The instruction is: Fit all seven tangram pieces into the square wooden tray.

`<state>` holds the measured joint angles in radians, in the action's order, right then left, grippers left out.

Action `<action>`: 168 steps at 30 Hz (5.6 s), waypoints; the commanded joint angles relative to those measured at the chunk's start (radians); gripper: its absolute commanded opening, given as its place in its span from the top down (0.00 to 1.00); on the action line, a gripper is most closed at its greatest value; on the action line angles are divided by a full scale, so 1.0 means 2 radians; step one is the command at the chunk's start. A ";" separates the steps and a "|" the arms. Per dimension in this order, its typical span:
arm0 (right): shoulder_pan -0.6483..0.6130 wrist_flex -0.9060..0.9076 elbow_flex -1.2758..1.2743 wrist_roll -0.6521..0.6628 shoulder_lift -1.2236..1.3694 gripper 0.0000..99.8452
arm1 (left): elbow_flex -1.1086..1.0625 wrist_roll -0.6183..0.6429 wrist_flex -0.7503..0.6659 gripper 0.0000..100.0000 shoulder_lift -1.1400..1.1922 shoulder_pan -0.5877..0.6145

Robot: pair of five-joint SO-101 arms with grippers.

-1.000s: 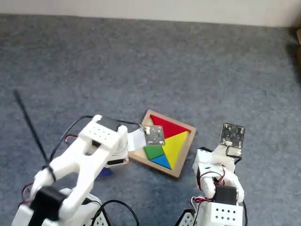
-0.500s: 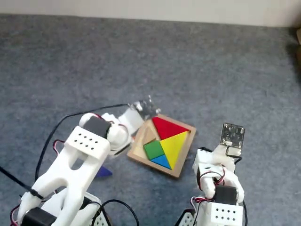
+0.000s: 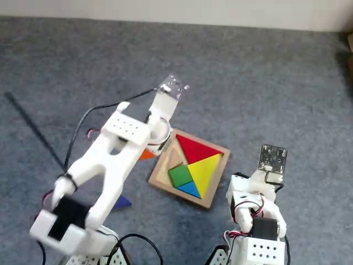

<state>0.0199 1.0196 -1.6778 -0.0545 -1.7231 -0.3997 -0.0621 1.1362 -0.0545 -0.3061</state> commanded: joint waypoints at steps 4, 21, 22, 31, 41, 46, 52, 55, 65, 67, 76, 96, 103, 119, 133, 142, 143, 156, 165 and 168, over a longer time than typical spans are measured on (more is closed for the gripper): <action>0.005 0.002 -0.049 -0.001 -0.006 1.00 | 0.073 0.020 -0.005 0.93 0.072 0.000; 0.005 0.002 -0.049 -0.001 -0.006 1.00 | 0.078 0.021 -0.008 0.93 0.077 -0.016; 0.005 0.002 -0.049 -0.001 -0.006 1.00 | 0.078 0.021 -0.008 0.93 0.077 -0.011; 0.006 0.002 -0.049 -0.001 -0.005 1.00 | 0.078 0.018 -0.012 0.81 0.076 0.050; 0.006 0.002 -0.049 -0.001 -0.004 1.00 | 0.122 0.017 0.044 0.79 0.077 0.069; 0.006 0.002 -0.049 -0.001 -0.004 1.00 | 0.097 0.017 0.044 0.79 0.079 0.053; 0.006 0.002 -0.049 -0.001 -0.004 1.00 | 0.082 0.020 0.015 0.79 0.139 0.043; 0.006 0.002 -0.049 -0.001 -0.004 1.00 | 0.109 0.020 0.013 0.79 0.194 0.045; 0.007 0.002 -0.049 -0.001 -0.004 1.00 | 0.221 0.044 0.075 0.81 0.281 0.076; 0.007 0.002 -0.049 -0.001 -0.004 1.00 | 0.224 0.044 0.077 0.82 0.274 0.080; 0.007 0.002 -0.049 -0.001 -0.004 1.00 | 0.217 0.045 0.119 0.78 0.155 0.045; 0.007 0.002 -0.049 -0.001 -0.004 1.00 | 0.217 0.056 0.098 0.81 0.279 0.088; 0.007 0.002 -0.049 -0.001 -0.004 1.00 | 0.231 0.056 0.121 0.81 0.234 0.071; 0.007 0.002 -0.049 -0.001 -0.004 1.00 | 0.178 0.060 0.106 0.81 0.210 0.028; 0.007 0.002 -0.049 -0.001 -0.003 1.00 | 0.207 0.057 0.103 0.82 0.280 0.091; 0.016 0.002 -0.049 -0.001 -0.004 1.00 | 0.208 0.056 0.098 0.90 0.277 0.091; 0.016 0.002 -0.049 -0.001 -0.004 1.00 | 0.208 0.056 0.098 0.91 0.276 0.089; 0.016 0.002 -0.049 -0.001 -0.004 1.00 | 0.298 0.061 0.150 1.00 0.276 0.001; 0.016 0.002 -0.049 -0.001 -0.005 1.00 | 0.336 0.120 0.170 1.00 0.277 -0.052; 0.016 0.002 -0.049 -0.001 -0.005 1.00 | 0.335 0.124 0.170 1.00 0.280 -0.063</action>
<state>0.0384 1.0196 -1.6778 -0.0545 -1.7231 0.2279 0.1680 1.4691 0.5132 -0.3859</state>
